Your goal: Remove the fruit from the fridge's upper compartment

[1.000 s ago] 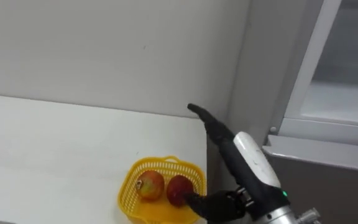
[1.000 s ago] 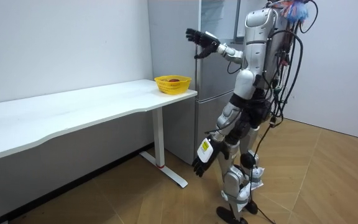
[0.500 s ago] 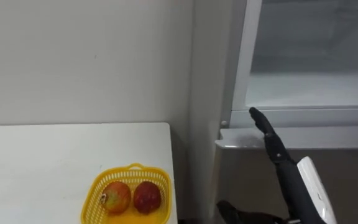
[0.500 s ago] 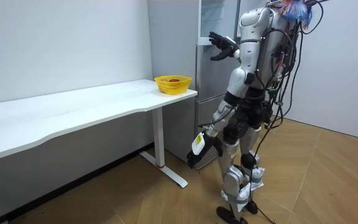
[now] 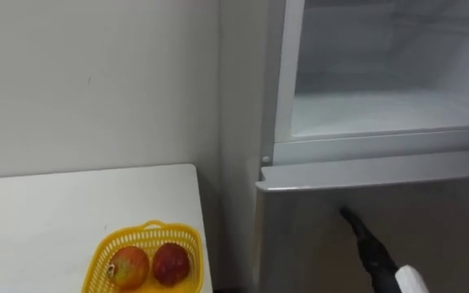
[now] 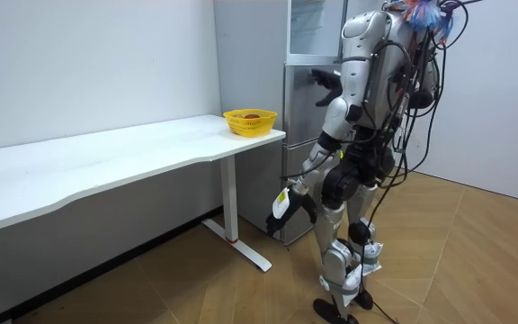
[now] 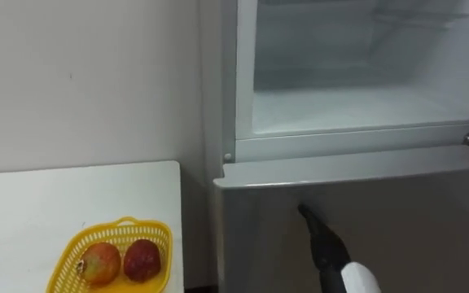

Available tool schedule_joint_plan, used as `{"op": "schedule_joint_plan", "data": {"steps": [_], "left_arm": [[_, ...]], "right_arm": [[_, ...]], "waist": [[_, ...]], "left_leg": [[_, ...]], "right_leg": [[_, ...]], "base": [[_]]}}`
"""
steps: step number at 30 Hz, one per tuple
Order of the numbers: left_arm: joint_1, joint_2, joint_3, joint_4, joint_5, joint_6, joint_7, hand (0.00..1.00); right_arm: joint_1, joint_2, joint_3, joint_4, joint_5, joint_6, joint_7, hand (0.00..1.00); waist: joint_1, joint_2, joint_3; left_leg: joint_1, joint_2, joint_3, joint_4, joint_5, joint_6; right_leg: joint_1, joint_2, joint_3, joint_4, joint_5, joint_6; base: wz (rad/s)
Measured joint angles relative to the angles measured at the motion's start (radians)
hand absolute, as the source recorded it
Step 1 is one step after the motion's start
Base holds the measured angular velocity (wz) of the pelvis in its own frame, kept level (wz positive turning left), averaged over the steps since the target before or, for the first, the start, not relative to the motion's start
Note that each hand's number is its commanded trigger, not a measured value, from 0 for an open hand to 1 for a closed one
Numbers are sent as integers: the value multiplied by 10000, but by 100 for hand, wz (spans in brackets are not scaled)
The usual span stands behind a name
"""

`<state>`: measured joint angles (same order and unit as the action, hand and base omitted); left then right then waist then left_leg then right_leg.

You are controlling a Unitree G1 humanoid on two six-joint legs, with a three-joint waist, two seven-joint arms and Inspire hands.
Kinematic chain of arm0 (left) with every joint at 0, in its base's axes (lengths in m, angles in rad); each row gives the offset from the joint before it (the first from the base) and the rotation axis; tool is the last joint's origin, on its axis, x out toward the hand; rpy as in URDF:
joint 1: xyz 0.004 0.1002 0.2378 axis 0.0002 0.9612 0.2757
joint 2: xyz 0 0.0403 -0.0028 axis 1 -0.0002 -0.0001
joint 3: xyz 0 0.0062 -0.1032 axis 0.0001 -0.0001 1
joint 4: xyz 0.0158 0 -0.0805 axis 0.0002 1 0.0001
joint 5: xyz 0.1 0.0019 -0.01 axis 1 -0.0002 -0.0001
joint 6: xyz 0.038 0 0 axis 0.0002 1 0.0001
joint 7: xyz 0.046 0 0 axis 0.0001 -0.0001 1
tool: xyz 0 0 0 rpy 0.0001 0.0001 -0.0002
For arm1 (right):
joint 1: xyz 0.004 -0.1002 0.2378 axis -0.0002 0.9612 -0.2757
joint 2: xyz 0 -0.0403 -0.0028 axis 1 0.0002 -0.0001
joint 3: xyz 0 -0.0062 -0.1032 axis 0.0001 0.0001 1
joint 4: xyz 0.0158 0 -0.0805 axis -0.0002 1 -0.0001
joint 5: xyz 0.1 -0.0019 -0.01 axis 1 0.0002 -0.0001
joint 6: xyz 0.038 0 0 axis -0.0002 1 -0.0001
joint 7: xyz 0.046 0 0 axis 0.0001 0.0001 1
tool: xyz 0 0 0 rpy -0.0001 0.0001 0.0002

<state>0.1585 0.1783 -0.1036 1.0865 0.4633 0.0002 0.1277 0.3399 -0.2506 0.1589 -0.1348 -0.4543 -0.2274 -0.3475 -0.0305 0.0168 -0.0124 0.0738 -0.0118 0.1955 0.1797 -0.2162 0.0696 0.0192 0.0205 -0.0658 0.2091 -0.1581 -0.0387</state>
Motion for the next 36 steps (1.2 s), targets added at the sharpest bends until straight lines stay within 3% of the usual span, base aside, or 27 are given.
{"op": "schedule_joint_plan", "data": {"steps": [7,13,20,31,33,36], "left_arm": [[-11,-15,-34,-35,-47,-91,34,0],[-12,-19,-396,-7,-624,-143,227,0],[-308,-24,-586,-64,-1426,-307,138,0],[-36,-32,-313,-49,-1656,-320,136,0],[132,-7,79,-51,-1399,-232,144,0],[590,23,419,-50,-1068,219,161,0]], "right_arm": [[48,172,-282,375,397,-18,-178,0],[804,186,-344,693,1545,-14,-215,0],[1082,182,-487,3290,2330,37,-328,0],[-36,214,-650,9576,4464,958,752,0],[-251,223,-808,10387,4308,1217,1039,0],[-894,257,-1024,11913,3450,1815,1482,0]], "waist": [[-188,-31,42],[-523,-117,76],[-739,-122,70],[-492,-229,106],[-494,-281,97],[-391,-335,103]], "left_leg": [[96,29,235,-23,-3,-6],[64,37,374,-112,-35,-3],[107,54,533,-195,-72,-2],[251,51,361,-310,-84,-28],[257,38,169,-301,-93,-39],[382,19,25,-283,-95,-44]], "right_leg": [[-22,58,230,92,-8,-1],[-178,78,367,110,-36,23],[-153,122,522,101,-10,33],[86,114,334,-93,-37,15],[227,121,254,-257,-29,19],[377,71,-31,-405,-52,16]], "base": [[-9],[-8],[-8],[4],[23],[17]]}}
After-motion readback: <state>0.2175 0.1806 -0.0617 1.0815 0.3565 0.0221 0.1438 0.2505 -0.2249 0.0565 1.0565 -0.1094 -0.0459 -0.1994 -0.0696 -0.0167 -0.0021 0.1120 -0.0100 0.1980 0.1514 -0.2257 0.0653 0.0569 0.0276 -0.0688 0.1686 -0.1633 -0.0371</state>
